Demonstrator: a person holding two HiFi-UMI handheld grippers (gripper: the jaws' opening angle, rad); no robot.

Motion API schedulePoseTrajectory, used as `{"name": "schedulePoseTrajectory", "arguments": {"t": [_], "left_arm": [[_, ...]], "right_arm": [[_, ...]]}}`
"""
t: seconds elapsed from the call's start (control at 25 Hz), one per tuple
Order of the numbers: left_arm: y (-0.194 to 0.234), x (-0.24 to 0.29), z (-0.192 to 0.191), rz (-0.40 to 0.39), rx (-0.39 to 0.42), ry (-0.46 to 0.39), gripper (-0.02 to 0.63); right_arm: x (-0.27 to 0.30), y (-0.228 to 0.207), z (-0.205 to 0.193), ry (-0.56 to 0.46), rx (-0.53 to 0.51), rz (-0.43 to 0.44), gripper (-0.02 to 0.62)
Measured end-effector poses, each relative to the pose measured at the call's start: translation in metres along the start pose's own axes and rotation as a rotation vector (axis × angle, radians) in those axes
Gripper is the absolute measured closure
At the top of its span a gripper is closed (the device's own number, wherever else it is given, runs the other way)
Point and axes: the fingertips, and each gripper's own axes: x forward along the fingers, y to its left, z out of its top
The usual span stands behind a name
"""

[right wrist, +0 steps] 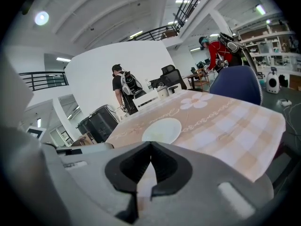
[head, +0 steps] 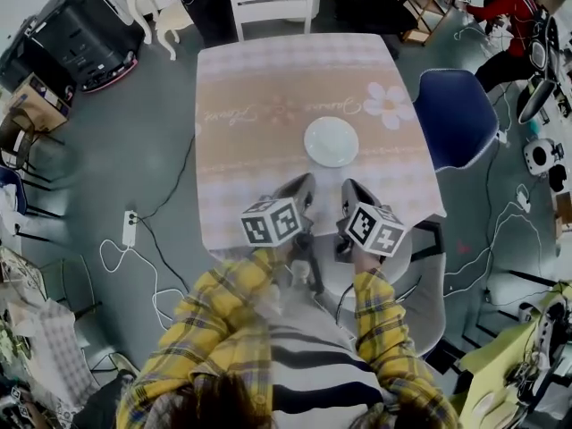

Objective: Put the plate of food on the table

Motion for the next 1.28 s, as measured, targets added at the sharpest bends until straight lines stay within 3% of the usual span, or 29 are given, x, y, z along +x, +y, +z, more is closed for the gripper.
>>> {"name": "schedulePoseTrajectory", "arguments": {"t": [0.28,0.52,0.96,1.28], "left_arm": [[-0.026,-0.055,-0.017,-0.083,0.120,-0.010,0.612],[-0.040,-0.100,-0.023,-0.129,0.223,-0.030,0.612],[-0.045,-0.156,-0.041,-0.185,0.273,-0.031,0.612],[-0.042,-0.169,-0.046,-0.188,0.226,-0.030,0.612]], "right_arm": [[-0.048,0.030,-0.013,-0.092,-0.007,0.018,0.598],[-0.084,0.063,-0.030,-0.144,-0.088,0.033,0.598],[-0.123,0.099,-0.072,-0.170,-0.134,0.024,0.598],[-0.129,0.096,-0.073,-0.203,-0.129,0.014,0.598]]}}
